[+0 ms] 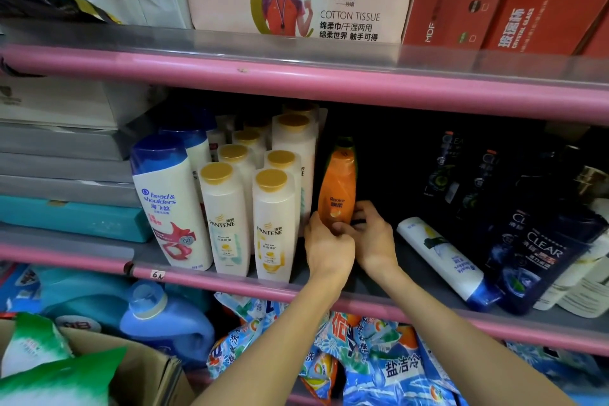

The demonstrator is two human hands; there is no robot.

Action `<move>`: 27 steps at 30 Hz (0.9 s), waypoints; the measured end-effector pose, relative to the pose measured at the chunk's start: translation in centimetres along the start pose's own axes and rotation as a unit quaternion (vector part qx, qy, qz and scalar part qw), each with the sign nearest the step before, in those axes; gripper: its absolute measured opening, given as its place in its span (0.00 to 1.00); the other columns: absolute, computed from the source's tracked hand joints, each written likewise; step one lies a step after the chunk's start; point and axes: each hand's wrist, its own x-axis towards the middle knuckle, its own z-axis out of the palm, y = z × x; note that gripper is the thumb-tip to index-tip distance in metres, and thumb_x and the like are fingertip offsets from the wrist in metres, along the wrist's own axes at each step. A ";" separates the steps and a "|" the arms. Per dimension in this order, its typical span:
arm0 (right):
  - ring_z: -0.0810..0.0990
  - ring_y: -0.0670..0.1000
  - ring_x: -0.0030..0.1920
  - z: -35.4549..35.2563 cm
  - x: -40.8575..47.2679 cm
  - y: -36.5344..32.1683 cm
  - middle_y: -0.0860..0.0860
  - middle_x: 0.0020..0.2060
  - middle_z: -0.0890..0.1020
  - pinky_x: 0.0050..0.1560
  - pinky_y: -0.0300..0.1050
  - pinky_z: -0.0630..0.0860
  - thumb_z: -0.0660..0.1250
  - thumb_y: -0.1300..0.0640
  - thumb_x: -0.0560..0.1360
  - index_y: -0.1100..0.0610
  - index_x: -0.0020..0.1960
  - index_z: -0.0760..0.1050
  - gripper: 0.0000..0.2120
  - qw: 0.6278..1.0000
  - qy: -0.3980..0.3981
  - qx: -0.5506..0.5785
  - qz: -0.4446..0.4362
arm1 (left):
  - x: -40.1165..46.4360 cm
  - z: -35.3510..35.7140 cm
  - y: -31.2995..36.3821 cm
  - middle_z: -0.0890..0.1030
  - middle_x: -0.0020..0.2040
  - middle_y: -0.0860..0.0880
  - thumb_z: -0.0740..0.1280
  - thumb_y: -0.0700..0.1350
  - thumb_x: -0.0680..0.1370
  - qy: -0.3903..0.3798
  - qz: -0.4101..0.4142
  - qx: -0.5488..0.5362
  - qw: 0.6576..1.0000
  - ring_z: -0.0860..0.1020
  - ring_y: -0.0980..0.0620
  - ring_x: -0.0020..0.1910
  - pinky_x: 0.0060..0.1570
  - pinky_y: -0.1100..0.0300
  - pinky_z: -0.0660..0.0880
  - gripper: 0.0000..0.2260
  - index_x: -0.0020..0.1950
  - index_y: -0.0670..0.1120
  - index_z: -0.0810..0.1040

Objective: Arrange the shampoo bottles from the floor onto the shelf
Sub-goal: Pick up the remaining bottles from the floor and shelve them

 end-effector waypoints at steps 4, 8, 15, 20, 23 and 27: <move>0.81 0.54 0.53 -0.5 -0.5 -0.5 0.54 0.55 0.80 0.54 0.51 0.78 0.73 0.54 0.72 0.57 0.64 0.71 0.23 1.000 -0.008 -0.013 0.018 | -0.4 -0.2 0.0 0.75 0.62 0.43 0.61 0.40 0.76 0.003 0.000 0.004 1.000 0.74 0.43 0.61 0.62 0.49 0.72 0.17 0.65 0.46 0.70; 0.80 0.54 0.53 -2.3 -3.3 -1.8 0.55 0.56 0.79 0.53 0.48 0.77 0.71 0.51 0.73 0.58 0.66 0.68 0.25 0.999 0.005 -0.022 0.026 | -2.8 -1.8 0.0 0.78 0.59 0.46 0.62 0.40 0.76 -0.015 0.006 0.025 1.000 0.78 0.51 0.52 0.48 0.64 0.72 0.17 0.65 0.47 0.73; 0.79 0.47 0.49 -5.5 -11.3 -4.6 0.49 0.49 0.82 0.52 0.40 0.73 0.69 0.54 0.75 0.56 0.56 0.76 0.11 1.000 -0.022 -0.009 0.018 | -10.1 -6.1 -1.9 0.78 0.60 0.48 0.59 0.32 0.76 -0.058 0.022 0.026 0.998 0.75 0.56 0.55 0.54 0.66 0.68 0.17 0.63 0.44 0.75; 0.78 0.46 0.45 -4.6 -17.6 -4.5 0.48 0.45 0.80 0.43 0.35 0.73 0.66 0.60 0.75 0.56 0.55 0.76 0.09 0.997 -0.063 0.003 0.034 | -13.4 -8.5 -4.9 0.81 0.51 0.48 0.61 0.31 0.74 -0.047 0.034 0.031 0.998 0.77 0.53 0.51 0.51 0.64 0.71 0.14 0.52 0.45 0.80; 0.79 0.49 0.48 -2.9 -20.6 -2.8 0.51 0.48 0.81 0.51 0.41 0.74 0.66 0.62 0.75 0.57 0.55 0.77 0.09 0.994 -0.097 -0.012 0.054 | -14.6 -9.2 -8.7 0.82 0.49 0.49 0.61 0.33 0.75 -0.044 0.010 0.067 0.997 0.77 0.55 0.47 0.46 0.69 0.70 0.12 0.52 0.44 0.80; 0.78 0.48 0.47 0.5 -23.8 2.1 0.54 0.49 0.83 0.47 0.34 0.69 0.65 0.64 0.74 0.61 0.54 0.77 0.10 0.987 -0.133 -0.050 0.079 | -15.4 -9.1 -15.9 0.84 0.50 0.45 0.62 0.35 0.75 -0.084 -0.043 0.131 0.987 0.81 0.47 0.49 0.50 0.61 0.74 0.10 0.51 0.43 0.81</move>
